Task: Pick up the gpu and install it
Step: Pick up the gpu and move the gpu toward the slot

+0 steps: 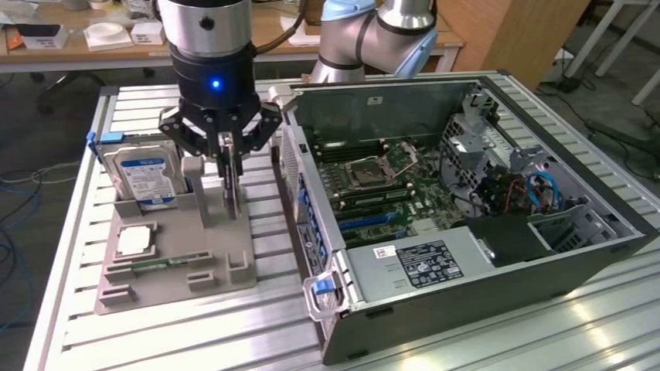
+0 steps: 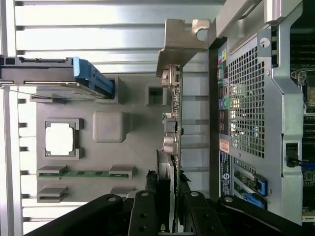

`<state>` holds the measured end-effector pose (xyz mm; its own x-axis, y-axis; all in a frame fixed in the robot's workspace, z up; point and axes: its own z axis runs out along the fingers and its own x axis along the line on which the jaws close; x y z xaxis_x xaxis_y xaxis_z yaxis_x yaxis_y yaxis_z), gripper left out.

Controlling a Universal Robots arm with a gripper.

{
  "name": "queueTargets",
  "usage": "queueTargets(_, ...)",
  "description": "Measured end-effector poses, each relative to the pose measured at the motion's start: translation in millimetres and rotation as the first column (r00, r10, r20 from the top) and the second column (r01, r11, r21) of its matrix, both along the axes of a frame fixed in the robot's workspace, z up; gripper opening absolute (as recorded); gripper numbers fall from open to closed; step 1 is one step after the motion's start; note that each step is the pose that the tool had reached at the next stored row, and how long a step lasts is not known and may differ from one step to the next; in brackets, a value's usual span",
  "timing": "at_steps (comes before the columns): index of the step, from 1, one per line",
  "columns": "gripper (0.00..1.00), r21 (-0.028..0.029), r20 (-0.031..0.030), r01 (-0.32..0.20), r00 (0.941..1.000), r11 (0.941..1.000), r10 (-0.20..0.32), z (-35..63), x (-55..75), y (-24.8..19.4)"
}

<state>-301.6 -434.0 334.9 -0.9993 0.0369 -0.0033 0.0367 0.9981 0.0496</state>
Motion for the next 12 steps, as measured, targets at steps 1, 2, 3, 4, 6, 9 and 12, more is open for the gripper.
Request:
queueTargets(1,0.27,0.0,0.0,0.0,1.0,1.0,0.0,0.0,0.0,0.0)
queueTargets(2,0.27,0.0005,-0.0003,0.0,1.0,1.0,0.0,1.0,0.0,0.0)
queueTargets(3,0.27,0.0011,-0.0002,0.0,1.0,1.0,0.0,3.1,0.0,0.0)
queueTargets(4,0.27,0.0013,-0.0002,0.0,1.0,1.0,0.0,4.5,0.0,0.0)
queueTargets(6,0.27,0.0015,0.0,0.0,1.0,1.0,0.0,5.5,0.0,0.0)
queueTargets(9,0.27,0.0015,-0.0001,0.0,1.0,1.0,0.0,11.4,0.2,0.0)
queueTargets(12,0.27,0.0018,-0.0001,0.0,1.0,1.0,0.0,22.7,0.2,0.0)
